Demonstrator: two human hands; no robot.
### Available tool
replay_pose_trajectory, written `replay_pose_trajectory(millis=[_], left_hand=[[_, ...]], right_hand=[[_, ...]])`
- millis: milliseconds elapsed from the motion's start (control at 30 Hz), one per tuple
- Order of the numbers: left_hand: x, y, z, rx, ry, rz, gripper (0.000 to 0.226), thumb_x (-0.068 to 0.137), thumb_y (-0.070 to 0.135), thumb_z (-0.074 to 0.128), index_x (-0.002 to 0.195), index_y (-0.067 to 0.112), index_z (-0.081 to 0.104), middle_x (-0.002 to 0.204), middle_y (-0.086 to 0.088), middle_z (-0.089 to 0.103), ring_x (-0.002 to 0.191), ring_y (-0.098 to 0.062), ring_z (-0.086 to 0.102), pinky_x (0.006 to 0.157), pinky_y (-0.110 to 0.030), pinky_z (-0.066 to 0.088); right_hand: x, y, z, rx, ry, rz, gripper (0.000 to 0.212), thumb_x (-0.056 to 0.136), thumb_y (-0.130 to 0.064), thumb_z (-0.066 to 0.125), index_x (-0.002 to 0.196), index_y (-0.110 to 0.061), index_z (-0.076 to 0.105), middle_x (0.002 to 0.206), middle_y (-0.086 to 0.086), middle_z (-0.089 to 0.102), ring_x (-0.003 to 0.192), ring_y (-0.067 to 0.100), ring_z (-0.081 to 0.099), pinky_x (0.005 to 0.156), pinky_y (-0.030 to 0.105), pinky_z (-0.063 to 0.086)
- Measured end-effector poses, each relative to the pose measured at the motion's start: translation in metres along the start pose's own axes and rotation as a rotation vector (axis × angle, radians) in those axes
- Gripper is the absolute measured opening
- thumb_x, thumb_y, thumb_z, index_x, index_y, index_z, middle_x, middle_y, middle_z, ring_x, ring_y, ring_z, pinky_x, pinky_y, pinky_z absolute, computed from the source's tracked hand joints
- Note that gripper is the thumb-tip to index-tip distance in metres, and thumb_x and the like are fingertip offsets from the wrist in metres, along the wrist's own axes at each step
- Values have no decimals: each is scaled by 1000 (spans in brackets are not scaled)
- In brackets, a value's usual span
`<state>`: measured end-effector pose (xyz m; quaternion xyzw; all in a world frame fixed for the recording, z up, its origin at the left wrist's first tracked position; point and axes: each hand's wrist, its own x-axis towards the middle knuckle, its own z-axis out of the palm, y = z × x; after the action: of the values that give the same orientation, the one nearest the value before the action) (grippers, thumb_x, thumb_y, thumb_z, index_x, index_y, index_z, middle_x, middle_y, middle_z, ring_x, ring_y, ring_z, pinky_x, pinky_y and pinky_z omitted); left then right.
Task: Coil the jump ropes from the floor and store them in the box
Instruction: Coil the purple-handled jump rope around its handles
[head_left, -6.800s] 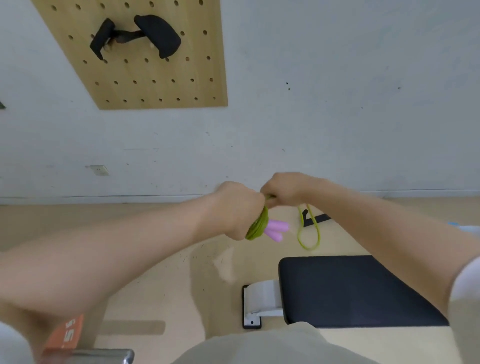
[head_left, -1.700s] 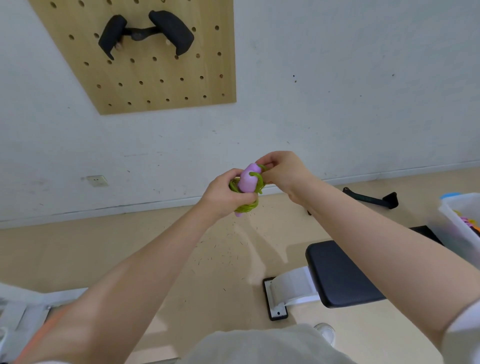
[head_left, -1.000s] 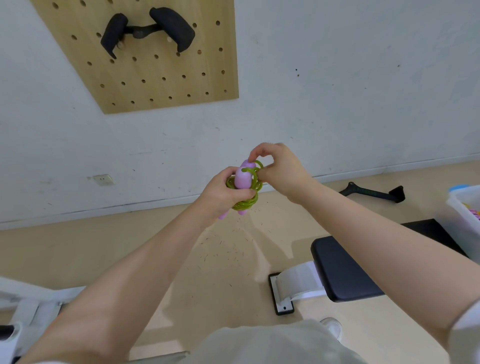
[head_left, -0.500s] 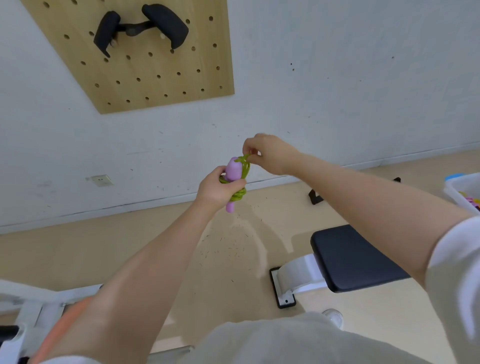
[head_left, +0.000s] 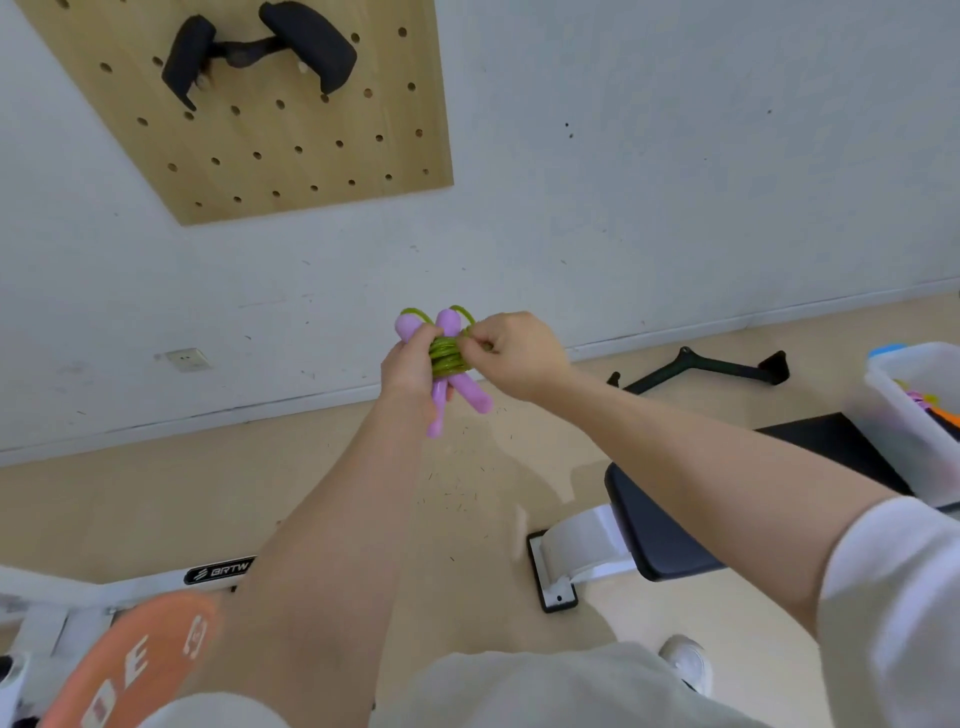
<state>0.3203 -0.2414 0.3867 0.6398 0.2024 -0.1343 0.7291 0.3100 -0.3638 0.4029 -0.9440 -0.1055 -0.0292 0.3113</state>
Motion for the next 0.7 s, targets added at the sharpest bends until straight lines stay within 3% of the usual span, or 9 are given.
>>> replay_pose_trajectory(millis=[67,100,167,233,333,433,533,600,700], left_hand=[[0,-3,10,-58,-45,-39,25,89,28,41,68,20,52,42,-29,52,38,-32,49,33,-20,27],[-1,-4,16,-118,-80,-23,24,90,26,41,68,20,48,40,-23,52,38,-30,50,38,-24,30],[-2,-2,35,-271,-149,33,20,89,24,42,71,16,45,41,-15,53,40,-26,53,53,-31,39],[-8,0,58,-322,-220,63,26,87,29,43,73,8,50,46,-14,56,43,-25,54,57,-30,43],[-23,1,99,-403,-354,97,28,79,34,44,83,9,54,67,-11,61,47,-23,55,49,-20,43],[-43,-12,146,-463,-452,120,36,67,35,43,89,9,55,78,-10,56,47,-20,52,47,-19,41],[-64,-31,196,-374,-514,148,34,70,31,39,74,9,65,61,-8,60,43,-21,51,46,-20,38],[-79,-43,232,-291,-588,127,36,70,28,38,77,1,62,54,-13,62,43,-24,55,48,-21,43],[-94,-57,292,-229,-708,134,42,78,29,40,96,-5,56,63,-17,65,56,-24,64,62,-20,52]], right_hand=[[-10,9,-10,-75,35,-139,42,89,-22,53,51,-21,34,52,-7,34,55,17,38,53,28,25],[-15,14,-17,19,76,-180,43,87,-16,56,50,-23,35,50,-9,35,52,13,38,52,26,25],[-29,26,-33,461,143,-106,47,83,-4,57,46,-25,37,45,-12,42,44,4,40,49,15,27],[-43,42,-48,983,65,-1,37,81,-5,54,47,-16,44,46,-8,50,45,2,42,50,14,31],[-57,80,-71,1254,-51,67,32,76,-11,51,45,-19,48,49,0,52,47,13,41,49,22,31],[-69,129,-104,1165,-86,66,36,79,-14,51,44,-23,48,51,-4,50,47,10,39,48,20,27],[-89,187,-141,910,-102,108,34,80,-24,58,47,-25,51,52,-8,45,52,12,33,49,23,25],[-109,225,-165,692,-91,158,30,80,-27,61,52,-24,54,56,-7,45,57,17,34,54,29,26],[-135,264,-194,656,-29,218,26,88,-3,53,63,-6,59,55,-6,48,51,4,37,53,21,31]])
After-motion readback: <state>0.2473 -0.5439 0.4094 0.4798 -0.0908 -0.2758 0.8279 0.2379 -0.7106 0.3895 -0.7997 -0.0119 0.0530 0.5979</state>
